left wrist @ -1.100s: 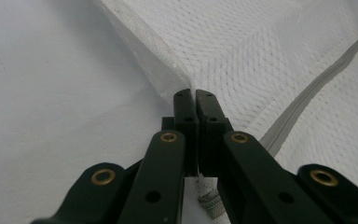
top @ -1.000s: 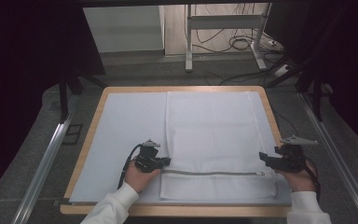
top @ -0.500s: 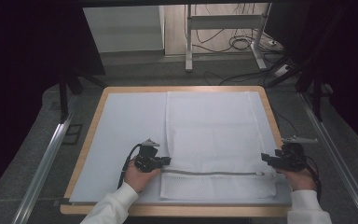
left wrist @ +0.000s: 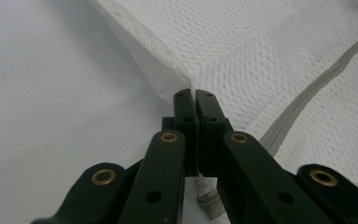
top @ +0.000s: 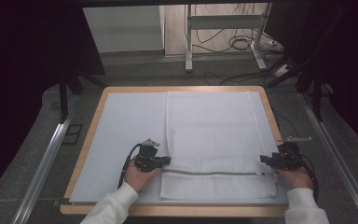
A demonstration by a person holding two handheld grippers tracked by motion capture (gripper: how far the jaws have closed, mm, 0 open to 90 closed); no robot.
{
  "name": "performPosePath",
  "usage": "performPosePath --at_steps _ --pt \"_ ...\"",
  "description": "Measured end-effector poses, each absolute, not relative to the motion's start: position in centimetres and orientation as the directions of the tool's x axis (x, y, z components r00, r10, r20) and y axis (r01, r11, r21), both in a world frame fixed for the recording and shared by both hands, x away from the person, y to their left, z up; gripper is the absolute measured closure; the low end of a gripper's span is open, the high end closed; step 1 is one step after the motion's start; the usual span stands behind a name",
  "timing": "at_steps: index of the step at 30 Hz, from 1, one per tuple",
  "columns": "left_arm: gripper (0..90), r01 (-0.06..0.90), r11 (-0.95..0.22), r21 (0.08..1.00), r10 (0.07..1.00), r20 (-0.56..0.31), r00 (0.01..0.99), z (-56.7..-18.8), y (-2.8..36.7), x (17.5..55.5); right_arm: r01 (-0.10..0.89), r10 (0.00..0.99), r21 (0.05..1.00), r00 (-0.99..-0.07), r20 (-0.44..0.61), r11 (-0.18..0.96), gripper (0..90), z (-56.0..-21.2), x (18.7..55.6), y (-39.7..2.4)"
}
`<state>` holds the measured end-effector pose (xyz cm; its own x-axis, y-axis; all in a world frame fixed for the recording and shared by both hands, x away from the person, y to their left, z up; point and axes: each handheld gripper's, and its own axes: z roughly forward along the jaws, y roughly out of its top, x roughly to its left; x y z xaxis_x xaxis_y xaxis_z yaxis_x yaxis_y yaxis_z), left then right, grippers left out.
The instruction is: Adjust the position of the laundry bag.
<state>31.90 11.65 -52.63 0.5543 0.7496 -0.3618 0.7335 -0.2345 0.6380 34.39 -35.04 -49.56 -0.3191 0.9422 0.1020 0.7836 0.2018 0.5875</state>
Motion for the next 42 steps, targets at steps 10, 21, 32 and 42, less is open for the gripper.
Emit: performPosePath --at_steps 10,21,32,42 --pt "89.2 0.733 -0.236 0.638 0.748 -0.363 0.556 -52.6 11.7 31.9 0.785 0.939 0.563 -0.34 0.045 0.257 53.6 -50.1 34.6 -34.0" --pt "89.3 0.729 -0.234 0.643 0.748 -0.36 0.557 -52.5 11.7 31.9 0.78 0.933 0.553 -0.359 0.01 0.294 86.9 -50.0 34.6 -33.3" --pt "89.5 0.73 -0.23 0.644 0.75 -0.361 0.554 -52.5 11.8 32.0 0.769 0.928 0.569 -0.372 0.027 0.292 87.9 -50.0 34.5 -33.5" --pt "89.5 0.734 -0.221 0.643 0.753 -0.366 0.547 -52.4 12.5 32.1 0.759 0.924 0.581 -0.381 0.032 0.293 87.9 -50.0 34.5 -32.9"
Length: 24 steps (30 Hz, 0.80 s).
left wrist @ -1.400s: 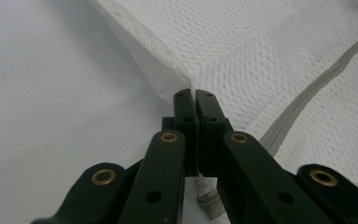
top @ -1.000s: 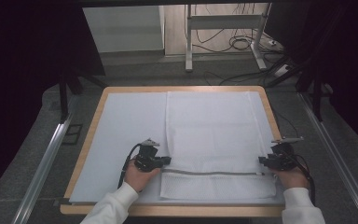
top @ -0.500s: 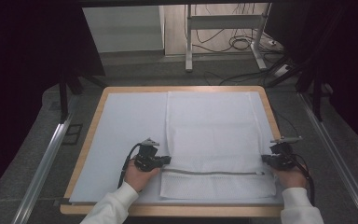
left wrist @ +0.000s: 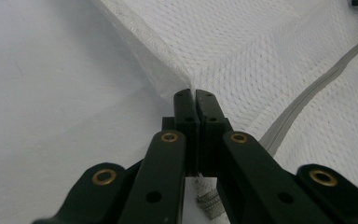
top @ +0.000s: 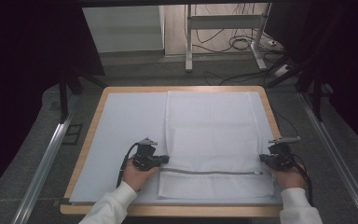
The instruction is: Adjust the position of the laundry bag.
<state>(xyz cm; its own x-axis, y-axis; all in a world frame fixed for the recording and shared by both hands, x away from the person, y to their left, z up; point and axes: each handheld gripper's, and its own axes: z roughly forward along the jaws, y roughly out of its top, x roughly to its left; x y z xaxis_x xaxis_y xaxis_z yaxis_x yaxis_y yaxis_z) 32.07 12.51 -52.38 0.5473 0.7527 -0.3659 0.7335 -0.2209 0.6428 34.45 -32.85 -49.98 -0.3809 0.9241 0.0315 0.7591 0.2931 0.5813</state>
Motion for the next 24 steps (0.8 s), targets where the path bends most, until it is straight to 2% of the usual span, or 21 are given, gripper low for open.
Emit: performPosePath --at_steps 24 --pt "89.4 0.74 -0.189 0.646 0.769 -0.37 0.52 -52.2 14.7 31.8 0.745 0.905 0.589 -0.423 0.055 0.312 88.2 -49.9 34.7 -31.2"
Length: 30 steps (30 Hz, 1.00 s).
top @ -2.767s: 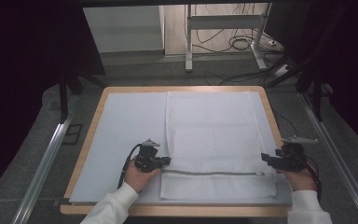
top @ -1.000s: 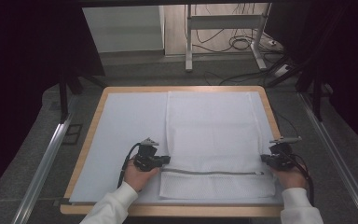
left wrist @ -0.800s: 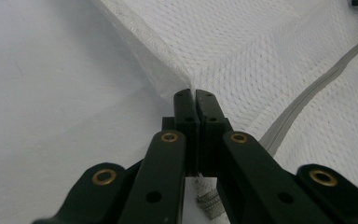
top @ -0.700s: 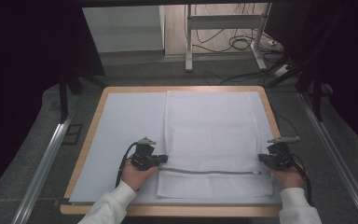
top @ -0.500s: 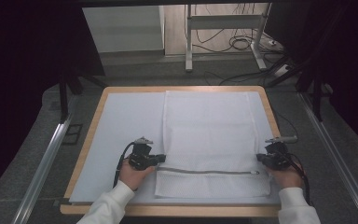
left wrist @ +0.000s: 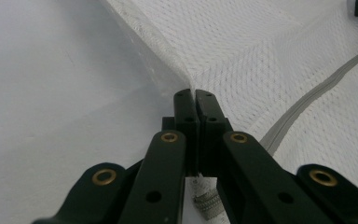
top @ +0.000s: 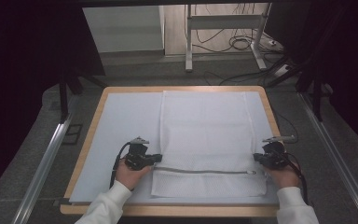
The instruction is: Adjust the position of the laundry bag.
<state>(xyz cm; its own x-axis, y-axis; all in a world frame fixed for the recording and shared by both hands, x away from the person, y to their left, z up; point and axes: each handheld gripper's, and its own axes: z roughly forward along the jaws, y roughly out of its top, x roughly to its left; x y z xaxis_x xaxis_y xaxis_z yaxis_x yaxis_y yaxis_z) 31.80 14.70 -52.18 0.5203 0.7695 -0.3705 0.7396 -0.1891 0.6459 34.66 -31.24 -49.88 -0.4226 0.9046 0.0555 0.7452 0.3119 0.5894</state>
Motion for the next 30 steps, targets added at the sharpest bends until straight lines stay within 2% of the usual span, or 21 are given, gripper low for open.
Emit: performPosePath --at_steps 30 --pt "89.4 0.744 -0.166 0.647 0.782 -0.373 0.499 -51.9 17.1 30.9 0.719 0.884 0.612 -0.463 0.067 0.33 88.1 -49.9 34.4 -29.0"
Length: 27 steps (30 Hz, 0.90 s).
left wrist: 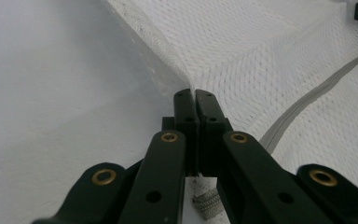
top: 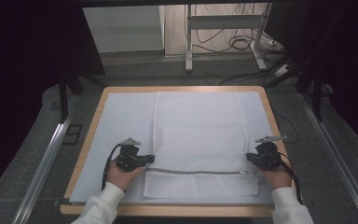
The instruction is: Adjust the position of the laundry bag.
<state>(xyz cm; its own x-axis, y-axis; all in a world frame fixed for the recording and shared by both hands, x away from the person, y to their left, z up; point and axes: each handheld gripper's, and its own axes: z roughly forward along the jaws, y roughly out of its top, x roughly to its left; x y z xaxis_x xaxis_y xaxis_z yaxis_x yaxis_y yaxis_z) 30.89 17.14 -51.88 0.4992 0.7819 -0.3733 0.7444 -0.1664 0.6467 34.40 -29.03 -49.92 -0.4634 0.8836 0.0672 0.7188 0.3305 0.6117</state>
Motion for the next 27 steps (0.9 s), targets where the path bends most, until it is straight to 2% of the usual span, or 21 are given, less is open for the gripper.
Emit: performPosePath --at_steps 27 --pt "89.3 0.761 -0.141 0.633 0.801 -0.379 0.463 -52.2 20.4 30.1 0.684 0.852 0.624 -0.521 0.055 0.378 88.1 -50.6 34.2 -26.1"
